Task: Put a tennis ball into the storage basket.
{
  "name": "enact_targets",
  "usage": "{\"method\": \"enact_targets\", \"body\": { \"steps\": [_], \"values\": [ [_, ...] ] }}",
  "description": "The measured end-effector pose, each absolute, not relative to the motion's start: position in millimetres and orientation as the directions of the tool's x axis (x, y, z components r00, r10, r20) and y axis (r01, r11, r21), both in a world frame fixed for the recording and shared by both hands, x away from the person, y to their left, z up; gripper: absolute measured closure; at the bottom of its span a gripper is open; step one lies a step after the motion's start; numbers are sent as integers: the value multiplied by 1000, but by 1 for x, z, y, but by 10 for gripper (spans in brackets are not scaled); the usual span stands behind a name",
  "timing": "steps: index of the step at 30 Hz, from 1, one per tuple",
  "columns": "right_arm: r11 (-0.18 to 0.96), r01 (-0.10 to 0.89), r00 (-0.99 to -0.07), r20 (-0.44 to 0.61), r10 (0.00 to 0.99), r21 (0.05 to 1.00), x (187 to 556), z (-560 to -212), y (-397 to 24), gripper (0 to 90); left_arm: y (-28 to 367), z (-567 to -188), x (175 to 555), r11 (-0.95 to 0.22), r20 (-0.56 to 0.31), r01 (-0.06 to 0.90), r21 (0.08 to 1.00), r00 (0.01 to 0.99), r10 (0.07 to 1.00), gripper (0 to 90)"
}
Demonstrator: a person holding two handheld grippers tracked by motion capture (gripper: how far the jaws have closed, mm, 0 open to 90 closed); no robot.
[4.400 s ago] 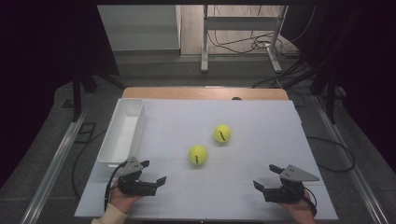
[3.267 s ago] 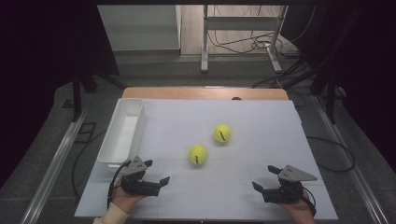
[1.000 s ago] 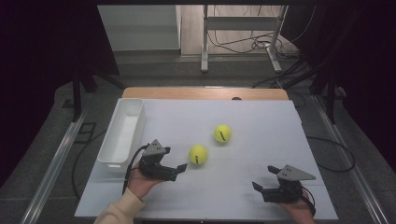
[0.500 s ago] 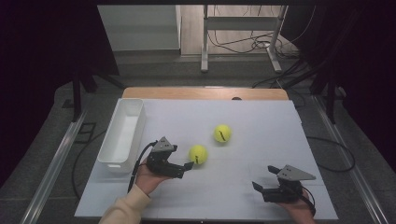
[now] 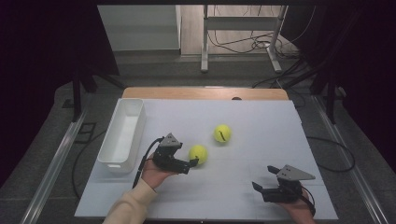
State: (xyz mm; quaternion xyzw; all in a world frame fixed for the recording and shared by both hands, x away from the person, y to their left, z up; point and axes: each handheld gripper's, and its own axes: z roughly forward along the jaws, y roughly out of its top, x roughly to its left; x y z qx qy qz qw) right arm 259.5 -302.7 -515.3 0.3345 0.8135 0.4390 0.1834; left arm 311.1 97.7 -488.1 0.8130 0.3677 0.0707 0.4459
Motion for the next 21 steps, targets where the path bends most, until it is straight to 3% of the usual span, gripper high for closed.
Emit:
{"method": "enact_targets", "body": {
  "steps": [21],
  "values": [
    [382,391,-708,8,706,838,260,-516,-304,124,80,-499,335,-364,-205,555,748,715,668,65]
  ]
}}
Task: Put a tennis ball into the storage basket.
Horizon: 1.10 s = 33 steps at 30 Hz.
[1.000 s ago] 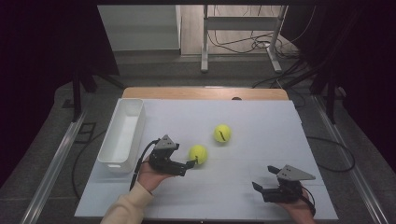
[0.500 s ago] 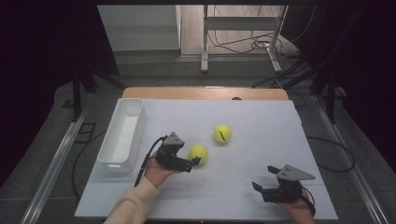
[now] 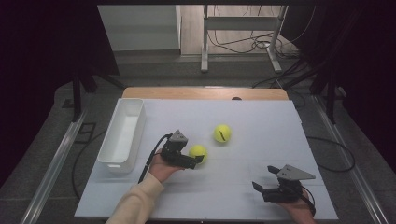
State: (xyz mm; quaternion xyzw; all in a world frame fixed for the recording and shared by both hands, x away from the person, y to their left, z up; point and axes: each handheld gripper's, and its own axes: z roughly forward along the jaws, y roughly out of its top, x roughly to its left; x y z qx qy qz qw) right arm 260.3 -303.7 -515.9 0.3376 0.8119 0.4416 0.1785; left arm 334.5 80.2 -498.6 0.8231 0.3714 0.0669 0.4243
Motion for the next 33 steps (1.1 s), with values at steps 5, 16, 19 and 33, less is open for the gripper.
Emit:
{"method": "enact_targets", "body": {
  "steps": [5,16,19,33],
  "values": [
    [381,392,-707,9,707,837,261,-516,-304,124,76,-503,339,-372,-212,565,737,715,666,67],
    [384,393,-706,7,708,836,261,-516,-304,124,65,-512,346,-408,-209,581,704,720,662,65],
    [384,393,-706,7,708,836,260,-516,-304,124,63,-515,347,-421,-205,586,693,720,664,64],
    [389,391,-708,3,706,834,260,-517,-304,125,62,-521,350,-468,-195,593,656,732,653,260]
  ]
}}
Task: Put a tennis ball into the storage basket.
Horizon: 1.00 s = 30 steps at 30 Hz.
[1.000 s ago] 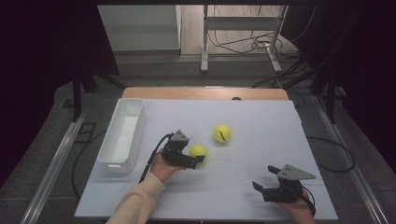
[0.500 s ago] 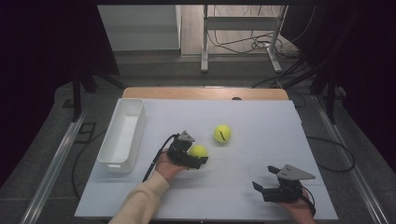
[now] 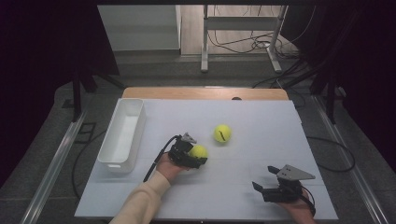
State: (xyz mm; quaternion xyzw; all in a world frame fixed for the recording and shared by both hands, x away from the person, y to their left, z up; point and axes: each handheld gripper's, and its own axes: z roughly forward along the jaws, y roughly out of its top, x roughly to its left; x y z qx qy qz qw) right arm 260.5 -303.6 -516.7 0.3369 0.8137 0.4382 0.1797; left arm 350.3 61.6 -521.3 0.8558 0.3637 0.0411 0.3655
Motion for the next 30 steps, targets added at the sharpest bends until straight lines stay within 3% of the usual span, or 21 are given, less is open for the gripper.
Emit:
{"method": "enact_targets", "body": {
  "steps": [30],
  "values": [
    [392,387,-708,-3,706,834,260,-516,-304,126,76,-499,338,-423,-191,542,726,751,632,262]
  ]
}}
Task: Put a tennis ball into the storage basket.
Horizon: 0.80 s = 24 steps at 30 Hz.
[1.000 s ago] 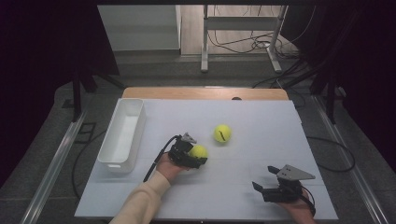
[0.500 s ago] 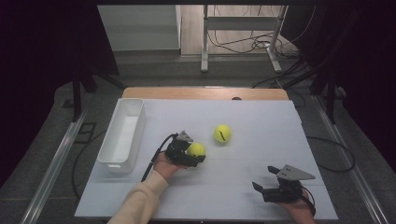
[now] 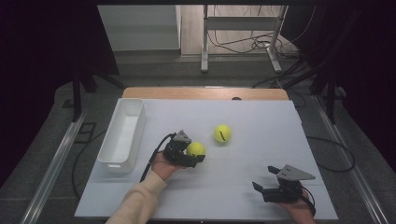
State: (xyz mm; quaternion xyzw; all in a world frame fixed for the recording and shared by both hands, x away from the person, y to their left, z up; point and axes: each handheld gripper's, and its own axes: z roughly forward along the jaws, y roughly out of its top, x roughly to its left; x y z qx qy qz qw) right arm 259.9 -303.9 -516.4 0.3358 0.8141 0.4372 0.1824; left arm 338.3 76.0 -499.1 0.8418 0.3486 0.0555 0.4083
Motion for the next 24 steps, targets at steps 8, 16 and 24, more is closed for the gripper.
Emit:
{"method": "enact_targets", "body": {
  "steps": [8,16,24],
  "values": [
    [393,387,-707,-4,707,834,260,-517,-304,126,80,-491,334,-407,-196,529,745,757,623,262],
    [393,387,-707,-5,707,834,260,-516,-304,126,85,-482,330,-385,-199,513,767,761,618,262],
    [392,386,-708,-4,707,835,260,-517,-304,126,92,-472,326,-370,-196,500,783,762,617,262]
  ]
}}
